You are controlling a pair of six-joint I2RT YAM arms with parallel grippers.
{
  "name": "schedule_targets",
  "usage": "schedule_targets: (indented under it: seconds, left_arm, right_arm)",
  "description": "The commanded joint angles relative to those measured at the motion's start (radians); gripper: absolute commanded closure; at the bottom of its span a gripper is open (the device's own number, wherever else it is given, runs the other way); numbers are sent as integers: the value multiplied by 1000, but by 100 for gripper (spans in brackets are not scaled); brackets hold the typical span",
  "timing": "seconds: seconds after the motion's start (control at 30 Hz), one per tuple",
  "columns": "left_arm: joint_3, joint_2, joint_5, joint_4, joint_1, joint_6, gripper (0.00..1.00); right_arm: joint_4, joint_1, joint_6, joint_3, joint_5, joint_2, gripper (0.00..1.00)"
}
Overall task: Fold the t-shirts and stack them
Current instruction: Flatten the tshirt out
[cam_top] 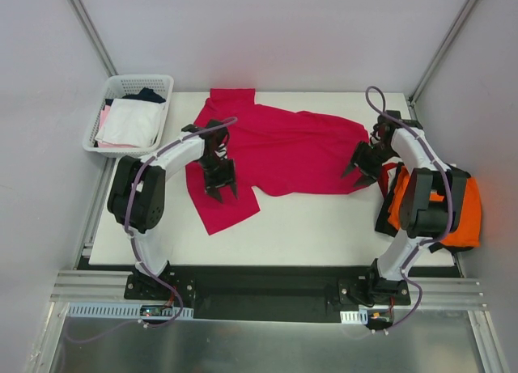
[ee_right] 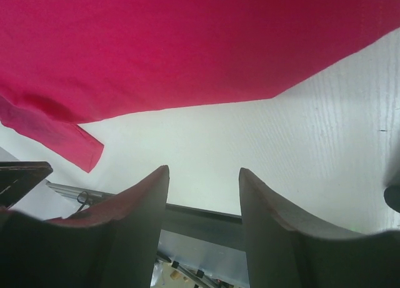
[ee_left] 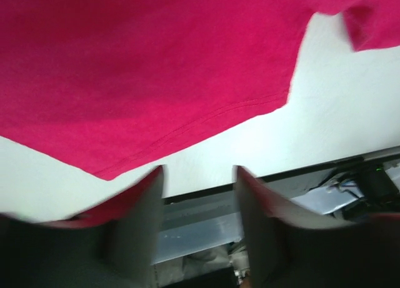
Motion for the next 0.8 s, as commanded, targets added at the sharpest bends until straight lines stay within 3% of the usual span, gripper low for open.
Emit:
schedule_targets:
  seconds: [0.0,0.03,0.27,0.6,0.77]
  left_arm:
    - [-96,-52,-37,16,-2,7,84]
    - [-115,-57,-41,28,-1,9,99]
    - [-123,-51,-128,77,-1,26,100]
    - [26,82,-296,127,-44,66,100]
    - [11,122,-248,151,-50,67,100]
  right_arm:
    - [3,6,15,15,-20,2,48]
    - [10,8,16,6,-20,-5,48]
    - [47,26,36,-36,-30,8,49]
    - [24,75,56,38,-14,55,50]
    - [9,79,49,50,-3,64,50]
